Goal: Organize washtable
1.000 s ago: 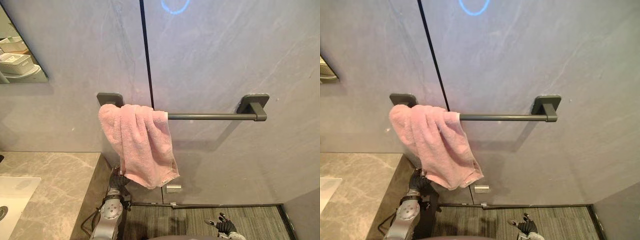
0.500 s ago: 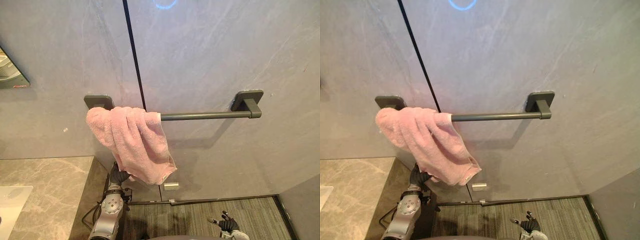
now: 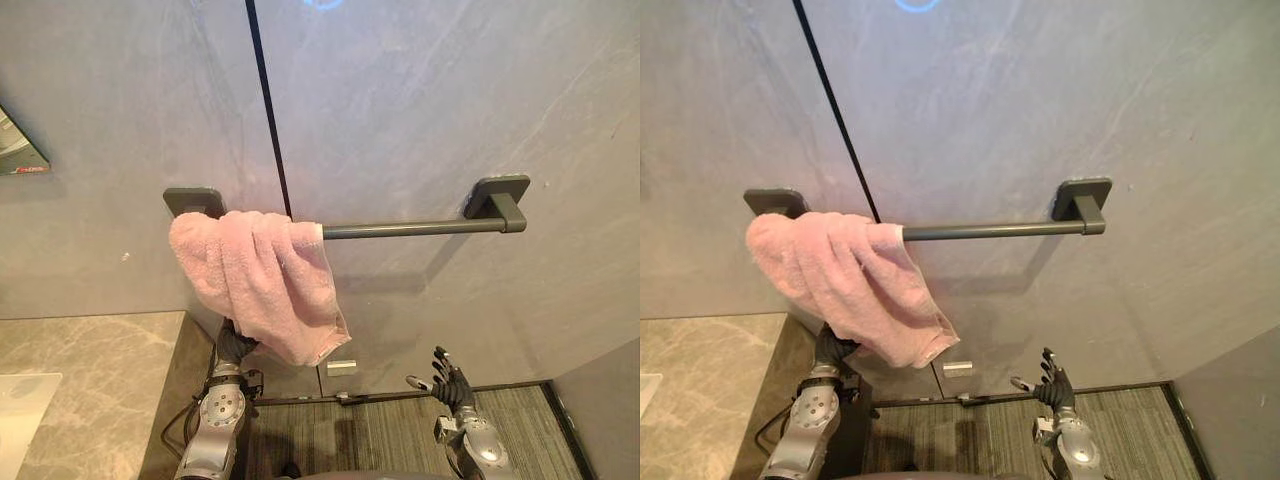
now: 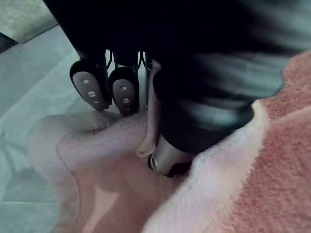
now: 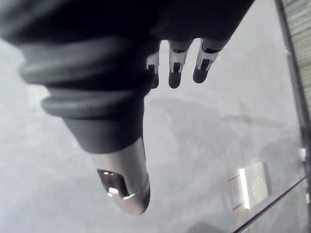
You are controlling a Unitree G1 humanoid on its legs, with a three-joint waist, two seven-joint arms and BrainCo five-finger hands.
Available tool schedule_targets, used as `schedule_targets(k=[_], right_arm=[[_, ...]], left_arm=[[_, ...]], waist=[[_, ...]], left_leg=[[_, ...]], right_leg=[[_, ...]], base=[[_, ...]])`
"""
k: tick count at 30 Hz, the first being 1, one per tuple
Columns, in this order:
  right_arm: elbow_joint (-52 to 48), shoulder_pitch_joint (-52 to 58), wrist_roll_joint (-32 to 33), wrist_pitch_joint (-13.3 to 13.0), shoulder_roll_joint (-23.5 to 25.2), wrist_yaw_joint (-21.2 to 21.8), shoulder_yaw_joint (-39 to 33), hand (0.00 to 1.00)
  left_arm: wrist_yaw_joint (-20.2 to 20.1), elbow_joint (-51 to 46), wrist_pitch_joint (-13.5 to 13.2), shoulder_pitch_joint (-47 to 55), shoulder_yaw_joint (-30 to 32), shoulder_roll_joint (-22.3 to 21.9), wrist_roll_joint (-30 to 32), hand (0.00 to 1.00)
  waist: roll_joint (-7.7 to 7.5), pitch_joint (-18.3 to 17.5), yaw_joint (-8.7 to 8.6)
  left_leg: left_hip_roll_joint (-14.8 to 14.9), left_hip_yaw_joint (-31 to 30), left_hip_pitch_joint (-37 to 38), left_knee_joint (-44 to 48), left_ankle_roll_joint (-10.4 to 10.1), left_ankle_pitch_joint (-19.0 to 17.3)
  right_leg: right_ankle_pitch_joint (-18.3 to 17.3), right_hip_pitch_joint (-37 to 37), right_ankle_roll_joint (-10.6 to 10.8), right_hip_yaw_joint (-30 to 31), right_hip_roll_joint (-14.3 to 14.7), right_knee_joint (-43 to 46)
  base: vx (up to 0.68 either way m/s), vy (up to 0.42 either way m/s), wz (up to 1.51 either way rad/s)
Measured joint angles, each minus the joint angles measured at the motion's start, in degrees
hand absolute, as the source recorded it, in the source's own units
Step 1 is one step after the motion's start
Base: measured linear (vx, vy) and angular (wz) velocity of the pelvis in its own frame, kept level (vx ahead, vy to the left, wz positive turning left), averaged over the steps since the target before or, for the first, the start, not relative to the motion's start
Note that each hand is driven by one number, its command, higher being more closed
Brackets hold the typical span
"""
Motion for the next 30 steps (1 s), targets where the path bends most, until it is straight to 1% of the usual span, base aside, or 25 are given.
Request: schedule_targets(k=[4, 8, 13, 20, 22, 30], right_arm=[[-5.10, 1.12, -0.49, -0.78, -0.06, 0.85, 1.70, 0.00], [-12.13, 2.36, -0.45, -1.75, -0.39, 2.62, 4.45, 0.00], [-20.06, 2.53, 0.21, -2.21, -1.29, 3.54, 7.52, 0.00], [-24.11, 2.65, 1.42, -2.46, -2.86, 4.14, 10.25, 0.00], [-25.85, 2.59, 2.00, -3.07, -3.35, 4.24, 10.91, 0.00], [-26.47, 1.63, 3.37, -3.28, -4.53, 4.41, 15.01, 0.00]], left_arm=[[-0.47, -1.22, -0.06, 0.65, -0.96, 0.01, -0.01, 1.00], [-0.64, -3.25, -0.13, 0.78, -2.96, -0.24, -0.01, 1.00], [-0.62, -4.20, -0.18, 0.75, -3.03, -0.92, -0.01, 1.00], [-0.57, -5.10, -0.18, 0.77, -3.09, -1.68, -0.02, 1.00], [-0.46, -5.36, -0.20, 0.76, -3.76, -2.11, -0.02, 1.00], [-0.46, -5.37, -1.04, 0.68, -5.34, -3.20, -0.05, 1.00]], waist=[[0.01, -0.01, 0.00], [0.13, -0.07, 0.00], [0.17, -0.10, 0.06], [0.15, -0.11, 0.13], [0.21, -0.15, 0.14], [0.32, -0.21, 0.12]], left_leg=[[0.00, -0.04, 0.00, 0.01, 0.00, 0.00], [0.07, 0.18, 0.00, 0.03, 0.07, -0.06], [0.04, 0.11, -0.43, 0.05, 0.21, -0.13], [-0.03, -0.03, -0.51, 0.06, 0.32, -0.20], [-0.02, -0.13, -0.53, 0.06, 0.32, -0.20], [-0.03, -0.22, -0.70, 0.07, 0.34, -0.18]], right_leg=[[0.06, -0.06, 0.00, 0.06, 0.00, 0.04], [0.11, -0.36, 0.07, 0.35, 0.01, 0.33], [0.21, -0.98, 0.25, 0.46, -0.02, 0.73], [0.28, -0.98, 0.37, 0.39, -0.09, 0.73], [0.28, -0.97, 0.39, 0.34, -0.08, 0.73], [0.29, -0.87, 0.46, 0.33, -0.08, 0.83]], base=[[-0.01, -0.004, -0.01], [-0.04, -0.014, -0.03], [-0.02, -0.009, -0.01], [0.00, 0.000, 0.00], [0.00, 0.000, 0.00], [0.00, 0.000, 0.00]])
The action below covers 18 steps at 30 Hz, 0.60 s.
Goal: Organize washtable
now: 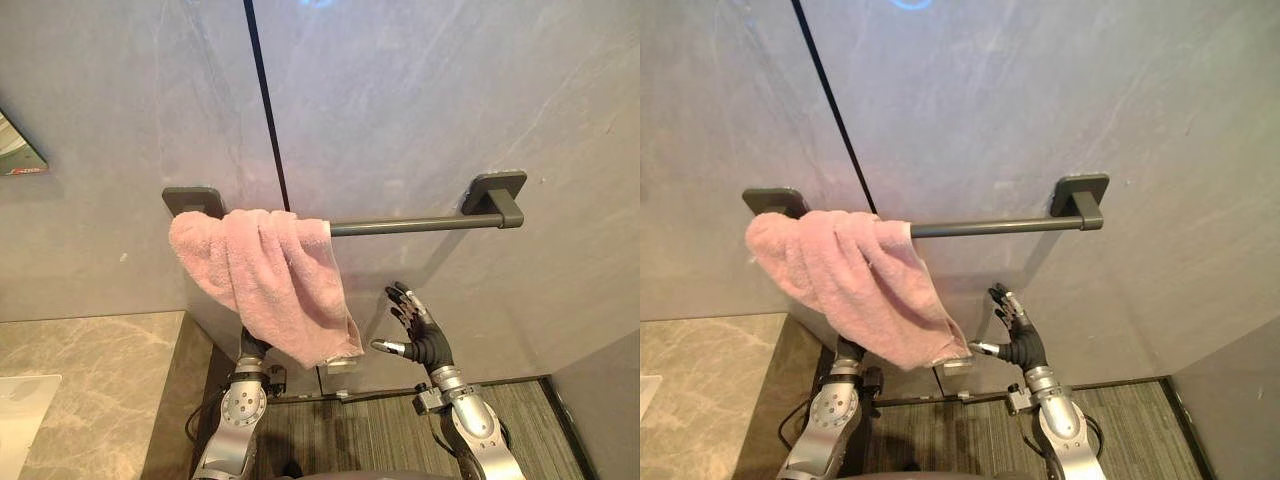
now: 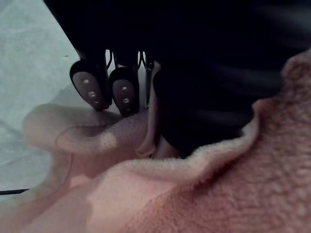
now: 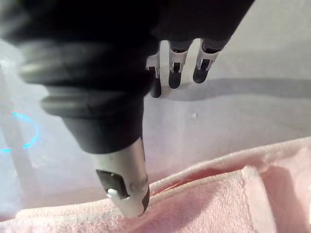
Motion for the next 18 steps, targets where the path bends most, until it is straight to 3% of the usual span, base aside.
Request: schedule_targets(k=[11, 18], right_arm=[[2.90, -2.53, 0.91, 0.00, -0.72, 1.00, 4.78, 0.00], [6.57, -4.14, 0.89, 0.30, -0.57, 1.68, 8.82, 0.00]], left_arm=[[0.36, 0.03, -0.19, 0.04, -3.36, 0.01, -0.04, 1.00], [0.93, 0.15, -0.20, 0.10, -3.84, 0.03, -0.13, 1.00]], waist=[[1.31, -1.22, 0.06], [0.83, -2.09, 0.10]], left_leg=[[0.04, -0.24, -0.05, 0.00, 0.06, 0.11], [0.05, -0.28, -0.06, 0.00, 0.05, 0.16]], right_leg=[[-0.02, 0.06, 0.02, -0.12, 0.03, 0.07], [-0.02, 0.05, 0.01, -0.13, 0.05, 0.10]], base=[[0.00, 0.000, 0.00], [0.00, 0.000, 0.00]])
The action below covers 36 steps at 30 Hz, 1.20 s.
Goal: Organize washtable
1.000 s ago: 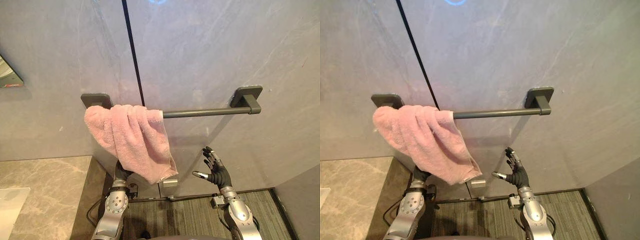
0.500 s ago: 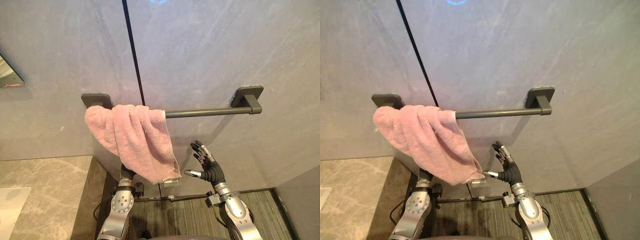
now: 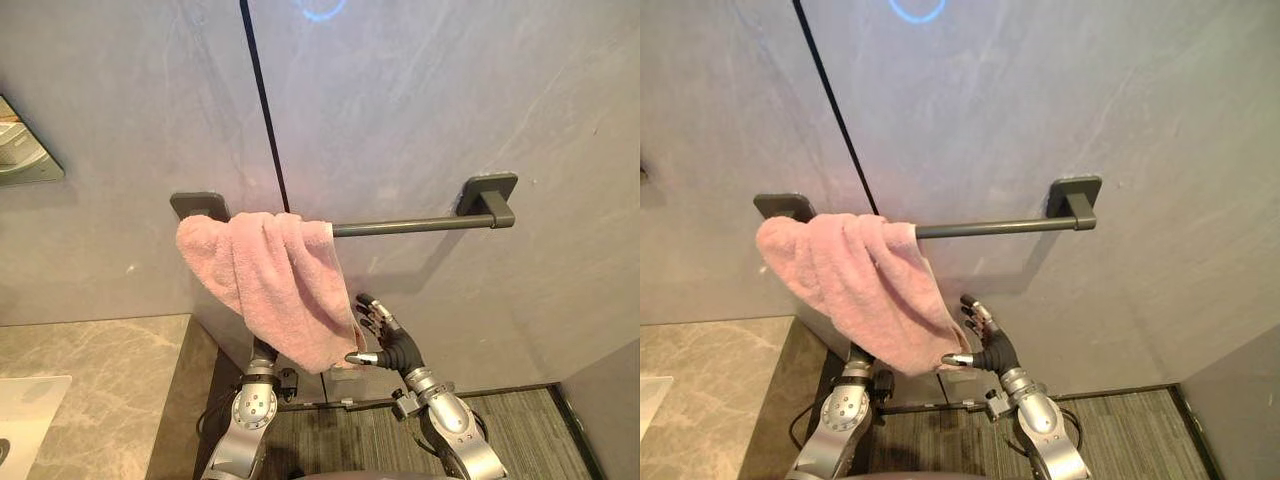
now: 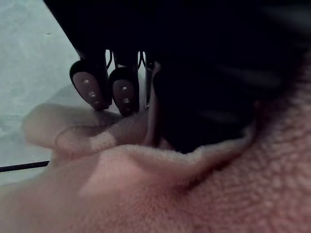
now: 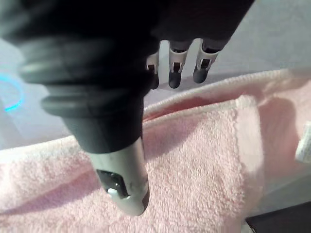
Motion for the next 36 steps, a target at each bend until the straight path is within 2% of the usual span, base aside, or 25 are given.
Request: schedule_targets(k=[1, 9, 23, 33, 36], right_arm=[[0.15, -0.01, -0.06, 0.03, 0.08, 0.44, 0.43, 1.00], [3.44, -1.58, -0.25, 0.13, 0.51, 0.78, 2.73, 1.00], [4.39, -1.74, -1.38, 0.14, 0.69, 0.21, 2.03, 1.00], [2.94, -1.73, -1.90, 0.09, 2.48, -1.97, -4.67, 1.00], [0.87, -1.70, -1.88, 0.07, 2.92, -2.22, -6.92, 1.00]], left_arm=[[0.13, 0.01, 0.00, 0.00, -0.02, 0.02, 0.00, 1.00], [0.16, 0.04, -0.01, -0.01, -1.01, 0.04, -0.01, 1.00], [0.14, 0.04, -0.05, -0.02, -2.07, 0.04, -0.08, 1.00], [0.06, 0.03, -0.05, -0.04, -1.50, 0.02, -0.87, 1.00], [0.05, -0.02, -0.05, -0.12, -0.14, -0.18, -1.05, 1.00]], waist=[[-0.18, -0.11, 0.00], [-0.98, -0.61, -0.04], [-1.71, -1.07, -0.02], [-1.92, -1.01, -0.06], [-2.46, -0.69, -0.09]], left_leg=[[-0.01, 0.00, 0.00, 0.00, 0.00, 0.00], [0.00, -0.03, -0.01, -0.01, 0.00, 0.12], [0.01, -0.22, -0.24, -0.03, -0.03, 0.28], [-0.02, -0.39, -0.40, -0.04, -0.03, 0.31], [-0.03, -0.43, -0.41, -0.04, -0.03, 0.30]], right_leg=[[0.00, 0.00, 0.00, 0.00, -0.01, 0.00], [0.00, -0.01, -0.01, -0.02, -0.01, 0.02], [0.01, -0.10, -0.02, -0.18, 0.00, 0.00], [0.02, -0.15, -0.02, -0.40, -0.01, -0.07], [0.02, -0.15, -0.02, -0.46, -0.01, -0.08]], base=[[0.00, 0.000, 0.00], [0.00, 0.000, 0.00], [0.00, 0.000, 0.00], [0.00, 0.000, 0.00], [0.00, 0.000, 0.00]])
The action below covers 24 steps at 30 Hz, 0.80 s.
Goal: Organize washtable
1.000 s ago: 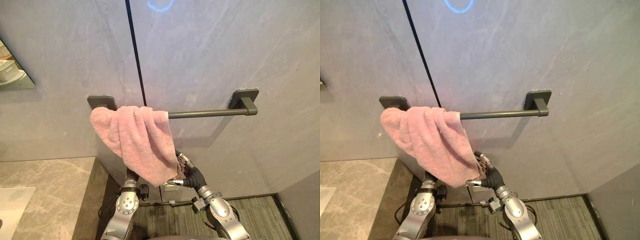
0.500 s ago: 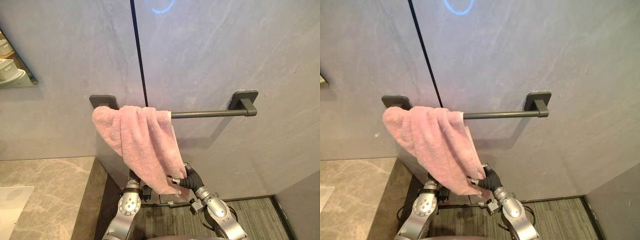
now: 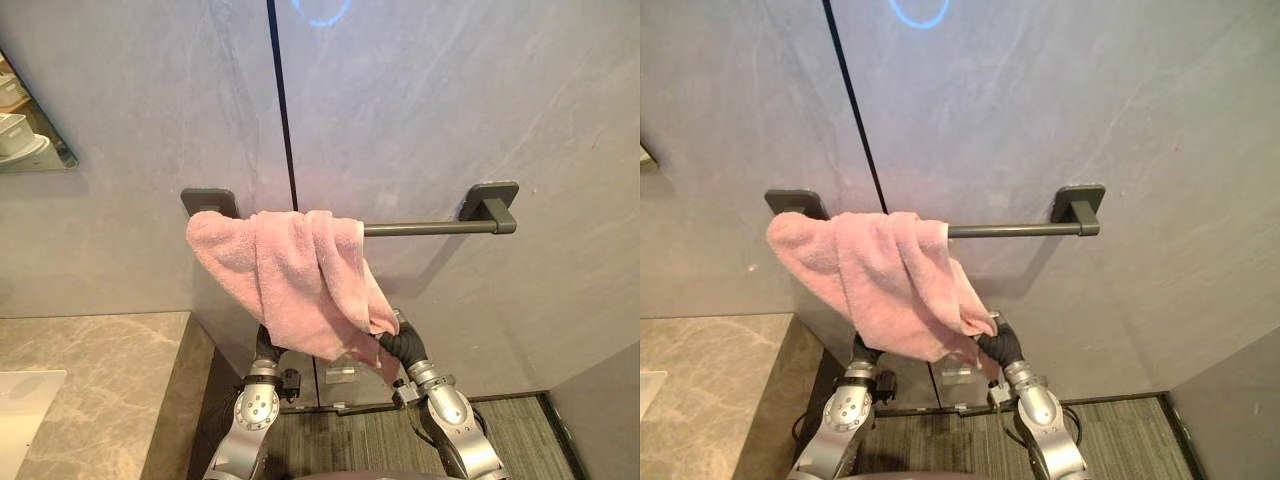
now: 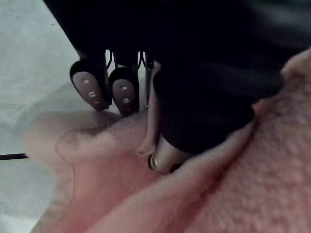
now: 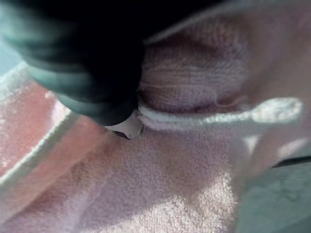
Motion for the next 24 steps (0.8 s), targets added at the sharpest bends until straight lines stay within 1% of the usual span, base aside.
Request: schedule_targets(k=[3, 9, 11, 13, 19, 24], right_arm=[[-2.42, 0.02, 0.00, -0.18, 0.51, -0.93, -2.17, 1.00], [-4.31, 0.17, 0.07, -0.42, 1.83, -1.29, -5.00, 1.00], [-4.50, 0.17, 0.08, -0.55, 2.20, -1.32, -5.99, 1.00], [-4.50, 0.17, 0.09, -0.55, 2.23, -1.89, -7.28, 1.00], [-4.50, 0.17, 0.09, -0.55, 2.22, -2.21, -9.72, 1.00], [-4.45, 0.22, 0.10, -0.55, 2.26, -2.24, -12.05, 1.00]], left_arm=[[0.00, -0.13, 0.00, -0.02, 0.89, 0.07, -0.05, 1.00], [-0.12, -2.38, -0.03, -0.07, 2.59, -0.86, -0.08, 1.00], [-0.22, -2.93, -0.48, -0.17, 2.77, -0.95, -0.08, 1.00], [-1.10, -2.93, -0.80, -0.17, 2.77, -1.06, -0.07, 1.00], [-1.38, -2.93, -0.94, -0.17, 2.77, -1.08, -0.08, 1.00], [-2.55, -2.96, -0.95, -0.16, 2.69, -1.36, -0.08, 1.00]], waist=[[-0.42, 0.23, 0.03], [-0.36, 0.30, 0.02], [-0.31, 0.33, 0.02], [-0.16, 0.43, 0.02], [0.63, 0.93, 0.00], [1.20, 1.28, -0.02]], left_leg=[[-0.06, -0.09, -0.10, 0.00, 0.01, -0.01], [-0.12, -0.28, -0.38, 0.01, 0.01, -0.03], [-0.12, -0.36, -0.46, 0.01, 0.00, -0.04], [-0.12, -0.37, -0.51, 0.01, 0.00, -0.06], [-0.10, -0.37, -0.53, 0.01, 0.00, -0.08], [-0.08, -0.29, -0.58, 0.02, 0.00, -0.10]], right_leg=[[0.02, -0.02, 0.04, -0.12, -0.06, -0.05], [0.07, -0.06, 0.13, -0.33, -0.12, -0.27], [0.08, -0.05, 0.13, -0.42, -0.11, -0.37], [0.09, -0.04, 0.17, -0.43, -0.11, -0.48], [0.11, -0.04, 0.20, -0.42, -0.09, -0.56], [0.11, -0.10, 0.21, -0.34, -0.07, -0.62]], base=[[0.00, 0.000, 0.00], [0.00, 0.000, 0.00], [0.00, 0.000, 0.00], [0.00, 0.000, 0.00], [0.00, 0.000, 0.00], [0.00, 0.000, 0.00]])
